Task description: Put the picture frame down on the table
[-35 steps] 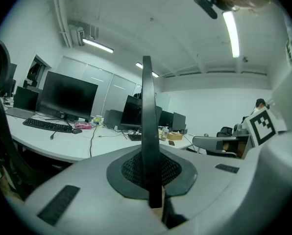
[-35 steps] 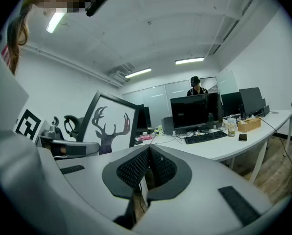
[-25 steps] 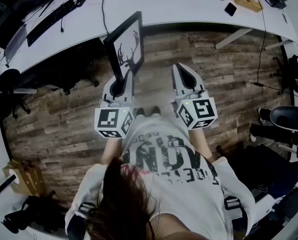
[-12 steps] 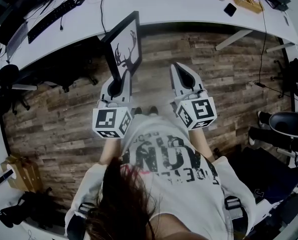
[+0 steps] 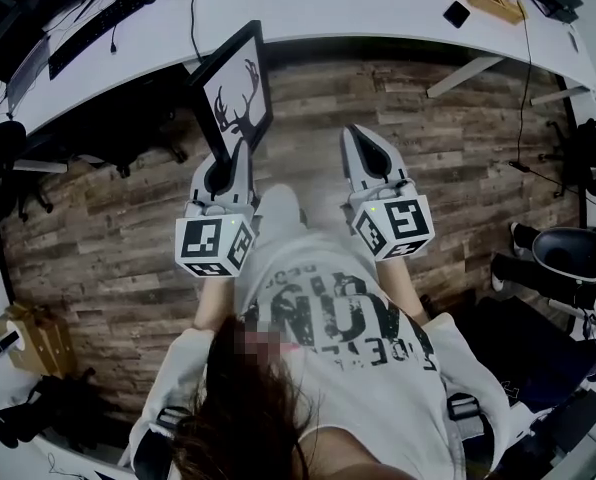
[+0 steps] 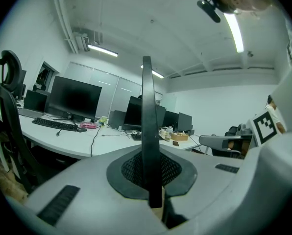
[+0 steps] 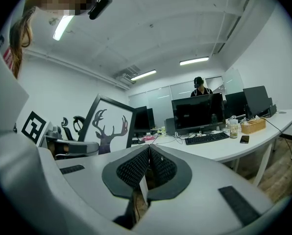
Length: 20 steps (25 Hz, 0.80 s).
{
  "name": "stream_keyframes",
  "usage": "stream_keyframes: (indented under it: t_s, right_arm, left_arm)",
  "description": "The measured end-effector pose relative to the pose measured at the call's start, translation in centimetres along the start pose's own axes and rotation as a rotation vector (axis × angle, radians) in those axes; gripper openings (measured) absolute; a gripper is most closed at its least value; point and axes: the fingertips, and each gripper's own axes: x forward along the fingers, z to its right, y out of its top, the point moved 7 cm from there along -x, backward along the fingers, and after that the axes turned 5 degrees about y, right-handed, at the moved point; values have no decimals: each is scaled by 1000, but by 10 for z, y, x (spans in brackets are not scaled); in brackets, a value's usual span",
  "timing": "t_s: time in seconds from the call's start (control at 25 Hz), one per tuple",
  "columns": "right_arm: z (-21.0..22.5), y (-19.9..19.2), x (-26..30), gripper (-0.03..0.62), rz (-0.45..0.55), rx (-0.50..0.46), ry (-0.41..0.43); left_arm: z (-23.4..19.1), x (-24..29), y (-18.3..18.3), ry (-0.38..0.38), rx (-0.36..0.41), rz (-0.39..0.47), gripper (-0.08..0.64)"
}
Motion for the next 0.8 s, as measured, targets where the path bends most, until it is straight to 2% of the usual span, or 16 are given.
stream_keyframes:
  t_s: [0.32, 0.8]
  right_arm:
    - [13, -1, 23, 2, -20, 18, -15]
    - [42, 28, 132, 2, -23, 15, -47]
  left_arm:
    - [-2, 32, 7, -37, 4, -6, 8]
    - [-60, 128, 40, -105, -25, -52, 8]
